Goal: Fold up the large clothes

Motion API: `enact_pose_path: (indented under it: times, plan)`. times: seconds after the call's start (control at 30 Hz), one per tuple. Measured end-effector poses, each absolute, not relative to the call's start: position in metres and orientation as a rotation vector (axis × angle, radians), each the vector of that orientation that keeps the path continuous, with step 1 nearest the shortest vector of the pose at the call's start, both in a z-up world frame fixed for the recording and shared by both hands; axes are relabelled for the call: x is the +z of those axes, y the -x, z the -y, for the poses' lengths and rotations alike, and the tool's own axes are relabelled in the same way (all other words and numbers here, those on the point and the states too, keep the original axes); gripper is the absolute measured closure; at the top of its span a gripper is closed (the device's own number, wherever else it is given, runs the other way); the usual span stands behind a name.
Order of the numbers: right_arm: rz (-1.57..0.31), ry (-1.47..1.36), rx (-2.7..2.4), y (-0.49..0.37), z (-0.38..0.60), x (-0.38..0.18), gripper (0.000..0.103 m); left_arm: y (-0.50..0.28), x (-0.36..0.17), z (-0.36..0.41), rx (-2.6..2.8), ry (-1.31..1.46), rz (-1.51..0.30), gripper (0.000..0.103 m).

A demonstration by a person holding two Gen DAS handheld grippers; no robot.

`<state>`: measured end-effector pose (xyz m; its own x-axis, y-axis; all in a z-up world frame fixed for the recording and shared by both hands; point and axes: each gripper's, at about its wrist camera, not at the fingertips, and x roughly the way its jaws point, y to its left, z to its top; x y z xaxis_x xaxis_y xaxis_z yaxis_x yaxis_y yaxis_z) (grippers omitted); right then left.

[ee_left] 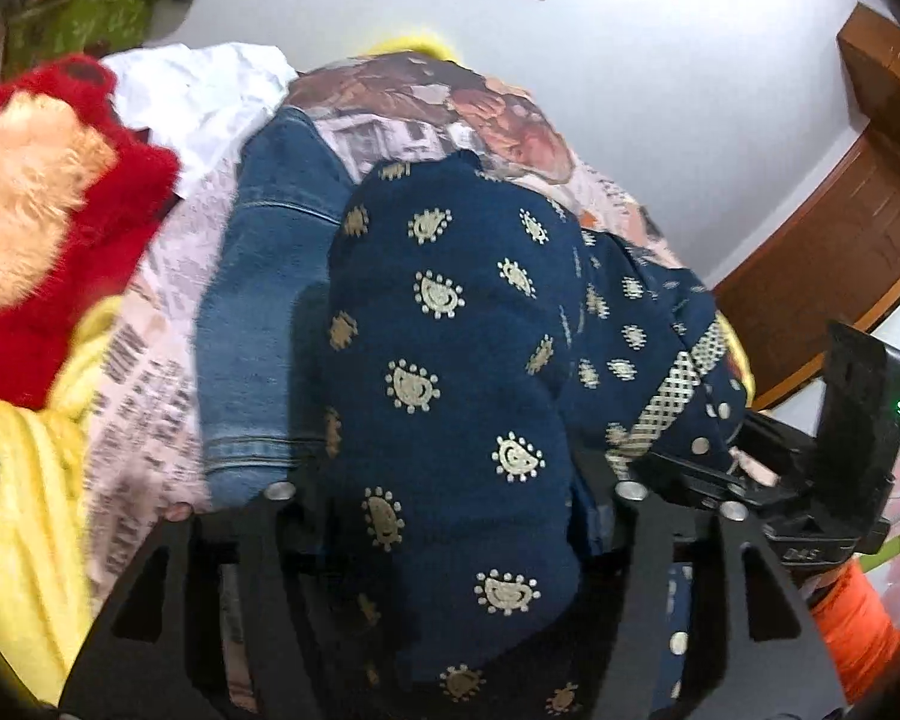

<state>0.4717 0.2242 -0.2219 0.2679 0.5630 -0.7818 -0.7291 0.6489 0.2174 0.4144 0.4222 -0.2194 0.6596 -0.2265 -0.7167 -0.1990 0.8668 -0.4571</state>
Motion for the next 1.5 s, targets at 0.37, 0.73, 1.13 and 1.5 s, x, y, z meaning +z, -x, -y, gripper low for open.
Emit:
enact_pose_path:
  times: [0.37,0.73,1.13,1.5]
  plan:
    - [-0.896,0.248,0.821,-0.438,-0.169,-0.181,0.015,-0.376,-0.153,-0.384,0.060,0.256,-0.859,0.027]
    - [-1.004,0.314,0.862,-0.406,-0.206,-0.218,0.015,-0.363,-0.213,-0.347,0.064,0.108,-1.000,0.000]
    - [-0.985,0.458,0.784,-0.391,-0.153,-0.225,0.014,-0.313,-0.213,-0.344,0.130,0.027,-1.032,0.000]
    - [-0.773,0.321,0.843,-0.400,-0.166,-0.138,0.013,-0.336,-0.131,-0.379,0.217,0.154,-0.799,0.000]
